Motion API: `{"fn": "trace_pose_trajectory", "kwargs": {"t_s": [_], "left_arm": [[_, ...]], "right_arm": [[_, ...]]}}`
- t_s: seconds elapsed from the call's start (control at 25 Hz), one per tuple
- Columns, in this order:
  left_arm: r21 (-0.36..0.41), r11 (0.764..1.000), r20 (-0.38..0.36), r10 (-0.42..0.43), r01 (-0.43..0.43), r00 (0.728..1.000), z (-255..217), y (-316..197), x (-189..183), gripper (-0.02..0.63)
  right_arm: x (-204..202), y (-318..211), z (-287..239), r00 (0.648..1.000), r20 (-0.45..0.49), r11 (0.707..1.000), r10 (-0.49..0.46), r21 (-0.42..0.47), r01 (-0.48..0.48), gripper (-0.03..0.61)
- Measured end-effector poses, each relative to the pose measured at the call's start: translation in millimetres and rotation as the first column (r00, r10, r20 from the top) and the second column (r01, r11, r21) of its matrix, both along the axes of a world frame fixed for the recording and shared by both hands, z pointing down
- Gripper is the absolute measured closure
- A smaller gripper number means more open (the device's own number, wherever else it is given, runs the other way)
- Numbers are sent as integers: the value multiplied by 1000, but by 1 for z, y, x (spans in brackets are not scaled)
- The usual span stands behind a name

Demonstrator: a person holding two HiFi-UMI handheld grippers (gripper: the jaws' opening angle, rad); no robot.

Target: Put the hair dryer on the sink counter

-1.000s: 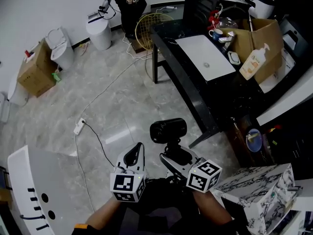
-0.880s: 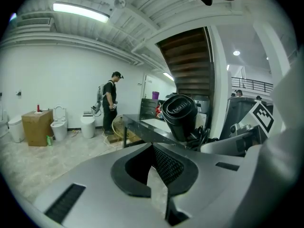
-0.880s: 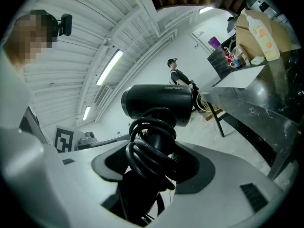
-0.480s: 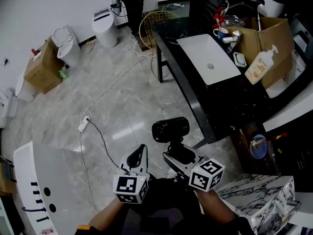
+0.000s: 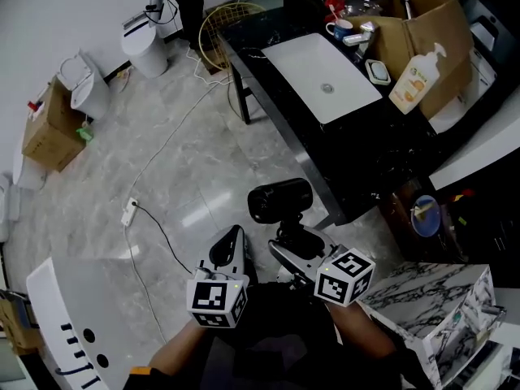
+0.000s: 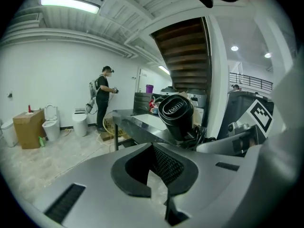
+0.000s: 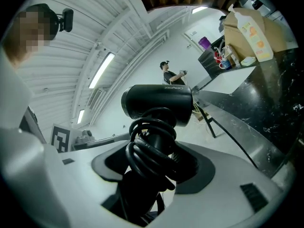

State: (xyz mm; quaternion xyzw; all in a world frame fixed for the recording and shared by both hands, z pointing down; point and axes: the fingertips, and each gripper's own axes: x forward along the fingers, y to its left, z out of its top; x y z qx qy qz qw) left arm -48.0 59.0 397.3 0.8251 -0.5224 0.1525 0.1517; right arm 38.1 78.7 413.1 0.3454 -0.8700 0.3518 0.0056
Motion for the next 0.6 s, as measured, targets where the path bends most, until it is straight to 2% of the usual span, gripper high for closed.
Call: {"fn": "trace_pose_trajectory", "kwargs": {"t_s": [0.28,0.6], "left_arm": [[19,990,-16,138,-138,990,-5,-56,19,607],[30,957,-63,289,-288,955,-12,-122,20,606]], "right_arm": [[11,-41,1,991,-25,991,133,-7,-133,299],[13,-94,-4,945,-64,947,320,-16,-322,299]]}}
